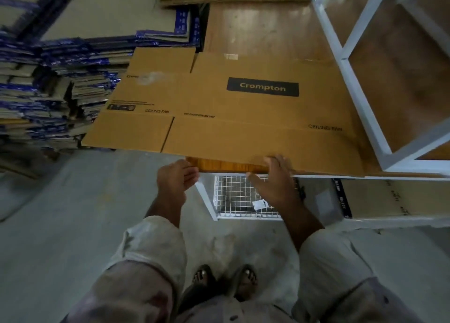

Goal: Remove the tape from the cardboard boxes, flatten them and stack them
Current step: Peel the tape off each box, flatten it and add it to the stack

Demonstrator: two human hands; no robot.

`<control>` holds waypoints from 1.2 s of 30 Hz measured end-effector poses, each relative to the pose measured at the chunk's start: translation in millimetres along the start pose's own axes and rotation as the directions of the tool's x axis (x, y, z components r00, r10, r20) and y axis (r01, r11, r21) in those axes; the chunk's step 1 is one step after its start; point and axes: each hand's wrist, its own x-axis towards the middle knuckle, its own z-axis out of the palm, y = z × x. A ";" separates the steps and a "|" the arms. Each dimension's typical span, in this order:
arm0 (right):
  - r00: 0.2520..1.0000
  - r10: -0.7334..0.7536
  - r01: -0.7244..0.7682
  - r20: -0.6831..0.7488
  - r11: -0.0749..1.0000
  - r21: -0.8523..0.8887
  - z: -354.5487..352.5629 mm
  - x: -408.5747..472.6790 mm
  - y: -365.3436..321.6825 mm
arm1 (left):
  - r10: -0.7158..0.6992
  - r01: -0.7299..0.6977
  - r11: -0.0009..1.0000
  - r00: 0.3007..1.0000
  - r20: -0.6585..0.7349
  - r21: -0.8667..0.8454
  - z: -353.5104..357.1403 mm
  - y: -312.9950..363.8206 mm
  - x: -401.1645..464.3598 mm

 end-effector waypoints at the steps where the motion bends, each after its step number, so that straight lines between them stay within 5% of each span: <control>1: 0.996 0.055 -0.073 0.076 0.964 0.254 -3.4 -6.9 -13.7 | -0.025 0.024 0.999 0.999 -0.038 -0.037 -5.4 4.4 5.5; 4: 0.951 0.071 -0.292 0.302 0.528 0.797 -5.9 -20.2 -36.1 | -0.029 0.021 0.994 0.996 -0.082 -0.107 -15.7 17.3 23.0; 7: 0.922 0.150 -0.379 0.356 0.173 0.909 -7.0 -17.4 -38.8 | -0.024 0.019 0.975 0.999 -0.021 -0.223 -20.6 27.2 34.8; 10: 0.909 0.227 -0.386 0.350 0.138 0.912 -11.7 -14.3 -36.2 | -0.009 0.024 0.944 0.999 0.046 -0.330 -18.6 32.8 40.2; 18: 0.926 0.317 -0.296 0.206 0.268 0.917 -18.1 -10.6 -19.7 | -0.018 -0.001 0.961 0.998 -0.065 -0.278 3.0 40.1 27.6; 24: 0.860 0.486 -0.304 0.155 0.245 0.920 -37.8 0.2 -11.6 | 0.024 -0.038 0.958 0.998 -0.050 -0.285 15.6 46.8 4.4; 31: 0.841 0.503 -0.260 0.200 0.053 0.964 -55.6 4.3 -8.0 | 0.071 -0.053 0.972 0.995 0.067 -0.229 13.5 59.6 -12.7; 36: 0.899 0.382 -0.217 0.215 -0.037 0.975 -57.4 18.4 -36.6 | 0.101 -0.072 0.958 0.991 0.092 -0.278 7.0 61.2 -13.7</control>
